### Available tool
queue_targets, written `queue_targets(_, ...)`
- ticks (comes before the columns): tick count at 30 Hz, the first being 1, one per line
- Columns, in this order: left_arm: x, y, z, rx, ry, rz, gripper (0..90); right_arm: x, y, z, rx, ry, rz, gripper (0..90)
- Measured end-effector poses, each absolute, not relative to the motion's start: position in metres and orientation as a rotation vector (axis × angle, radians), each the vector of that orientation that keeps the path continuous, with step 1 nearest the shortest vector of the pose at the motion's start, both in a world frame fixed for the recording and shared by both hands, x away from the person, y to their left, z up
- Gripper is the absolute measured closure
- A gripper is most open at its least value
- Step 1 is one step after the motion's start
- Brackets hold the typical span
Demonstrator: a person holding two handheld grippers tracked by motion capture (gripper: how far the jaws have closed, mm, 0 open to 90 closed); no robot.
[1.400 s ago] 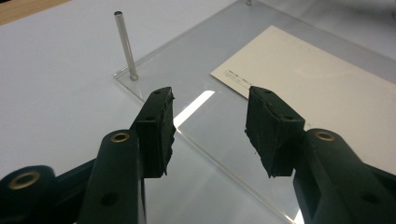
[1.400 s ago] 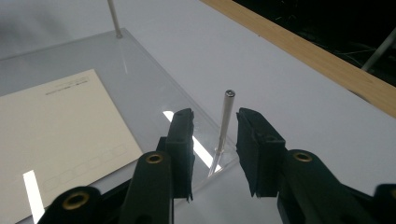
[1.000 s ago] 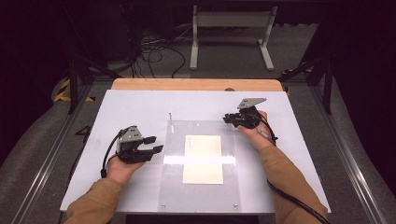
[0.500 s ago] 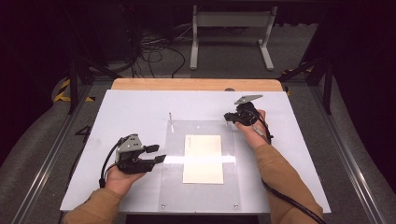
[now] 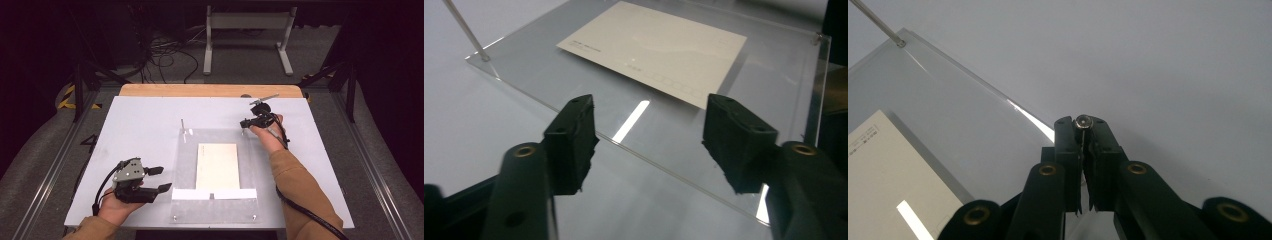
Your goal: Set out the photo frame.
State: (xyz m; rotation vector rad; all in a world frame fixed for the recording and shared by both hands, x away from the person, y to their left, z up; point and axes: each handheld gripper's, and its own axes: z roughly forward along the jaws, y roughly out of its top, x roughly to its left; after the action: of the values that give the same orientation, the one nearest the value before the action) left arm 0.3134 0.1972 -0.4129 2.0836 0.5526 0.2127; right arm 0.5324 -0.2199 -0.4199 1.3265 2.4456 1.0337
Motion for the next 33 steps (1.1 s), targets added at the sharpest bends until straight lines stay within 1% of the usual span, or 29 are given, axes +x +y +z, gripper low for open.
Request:
queue_targets(2, 0.308, 0.198, -0.412, 2.08, 0.521, 0.204, 32.3, 0.534, -0.22, -0.42, 1.34, 2.449, 1.035, 85.2)
queue_targets(8, 0.296, 0.194, -0.412, 2.089, 0.432, 0.174, 23.4, 0.538, -0.221, -0.419, 1.351, 2.466, 1.041, 85.1)
queue_targets(9, 0.293, 0.192, -0.412, 2.095, 0.41, 0.166, 23.4, 0.538, -0.221, -0.419, 1.351, 2.47, 1.041, 85.0)
queue_targets(10, 0.289, 0.189, -0.413, 2.111, 0.361, 0.164, 21.1, 0.539, -0.222, -0.419, 1.351, 2.475, 1.047, 85.0)
queue_targets(14, 0.281, 0.185, -0.414, 2.128, 0.302, 0.146, 18.5, 0.539, -0.222, -0.42, 1.359, 2.473, 1.05, 85.0)
queue_targets(18, 0.278, 0.184, -0.417, 2.138, 0.286, 0.154, 16.2, 0.541, -0.224, -0.42, 1.373, 2.48, 1.066, 84.5)
queue_targets(20, 0.278, 0.183, -0.42, 2.144, 0.285, 0.154, 13.6, 0.542, -0.226, -0.421, 1.385, 2.486, 1.086, 84.2)
queue_targets(26, 0.275, 0.179, -0.423, 2.168, 0.236, 0.176, 10.7, 0.543, -0.225, -0.42, 1.401, 2.497, 1.075, 84.0)
queue_targets(28, 0.274, 0.176, -0.424, 2.178, 0.219, 0.194, 5.8, 0.544, -0.225, -0.42, 1.412, 2.499, 1.076, 83.9)
queue_targets(33, 0.276, 0.17, -0.432, 2.222, 0.212, 0.195, 2.4, 0.545, -0.225, -0.42, 1.43, 2.499, 1.071, 83.7)
